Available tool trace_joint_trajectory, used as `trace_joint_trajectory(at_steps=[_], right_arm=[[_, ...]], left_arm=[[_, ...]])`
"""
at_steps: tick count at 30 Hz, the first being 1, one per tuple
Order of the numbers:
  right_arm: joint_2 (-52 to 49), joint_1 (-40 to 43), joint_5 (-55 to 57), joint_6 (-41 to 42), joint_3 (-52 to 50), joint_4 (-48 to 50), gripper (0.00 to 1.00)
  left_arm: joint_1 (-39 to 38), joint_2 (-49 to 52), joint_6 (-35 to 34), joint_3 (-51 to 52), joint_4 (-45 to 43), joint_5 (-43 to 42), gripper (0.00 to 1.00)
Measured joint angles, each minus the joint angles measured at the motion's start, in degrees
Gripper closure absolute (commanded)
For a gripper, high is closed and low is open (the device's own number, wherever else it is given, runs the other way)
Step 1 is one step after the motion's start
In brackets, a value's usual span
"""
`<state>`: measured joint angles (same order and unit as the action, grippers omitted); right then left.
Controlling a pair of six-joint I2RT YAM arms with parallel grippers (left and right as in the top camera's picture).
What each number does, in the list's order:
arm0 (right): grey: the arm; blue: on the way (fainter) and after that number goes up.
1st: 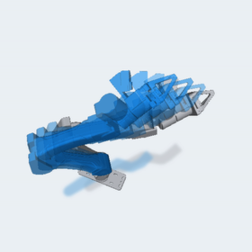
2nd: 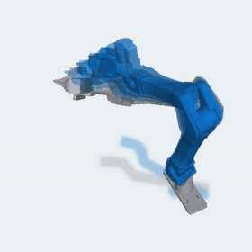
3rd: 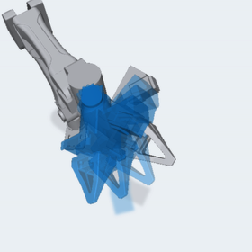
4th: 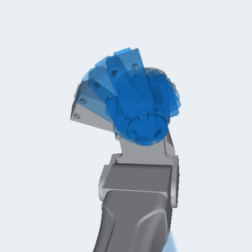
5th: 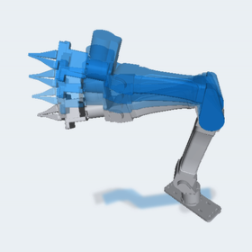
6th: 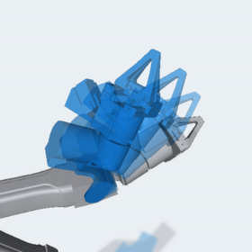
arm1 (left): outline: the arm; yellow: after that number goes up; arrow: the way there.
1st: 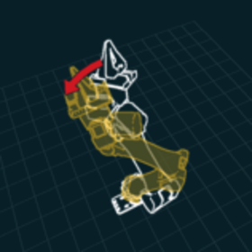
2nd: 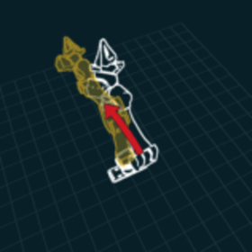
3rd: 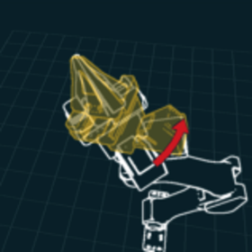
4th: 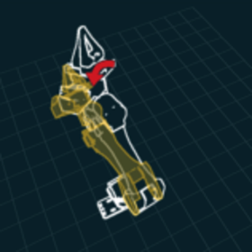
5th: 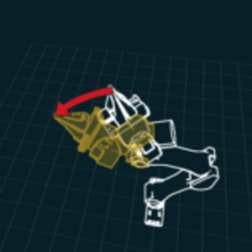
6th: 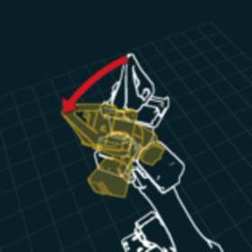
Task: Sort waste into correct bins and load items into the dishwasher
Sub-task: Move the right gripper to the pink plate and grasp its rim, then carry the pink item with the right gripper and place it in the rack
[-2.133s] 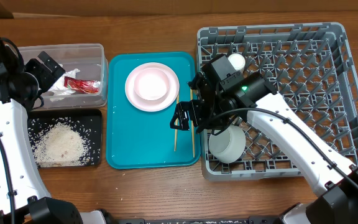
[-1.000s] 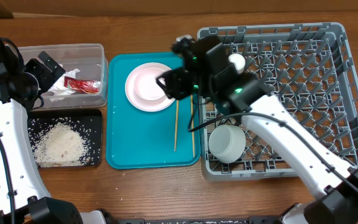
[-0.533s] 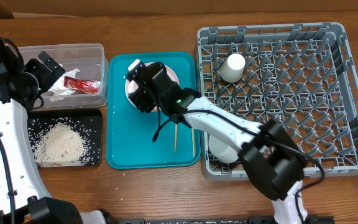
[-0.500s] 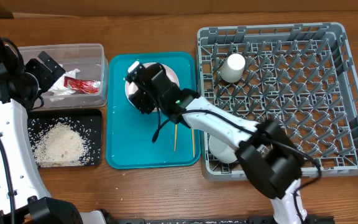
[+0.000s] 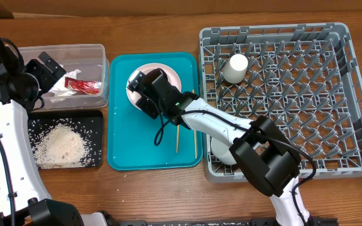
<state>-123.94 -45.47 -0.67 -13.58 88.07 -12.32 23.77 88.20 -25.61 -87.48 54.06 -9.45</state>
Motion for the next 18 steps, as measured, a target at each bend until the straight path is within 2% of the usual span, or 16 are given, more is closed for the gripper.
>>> trace_joint_trajectory(at_steps=[12,18], right_arm=[[0.0,0.0,0.1,-0.2,0.0,-4.1,0.62],[0.0,0.0,1.0,-0.2,0.0,-4.4,0.76]], left_arm=[[0.0,0.0,0.0,0.0,0.0,0.0,0.0],[0.0,0.0,0.0,0.0,0.0,0.0,0.0]])
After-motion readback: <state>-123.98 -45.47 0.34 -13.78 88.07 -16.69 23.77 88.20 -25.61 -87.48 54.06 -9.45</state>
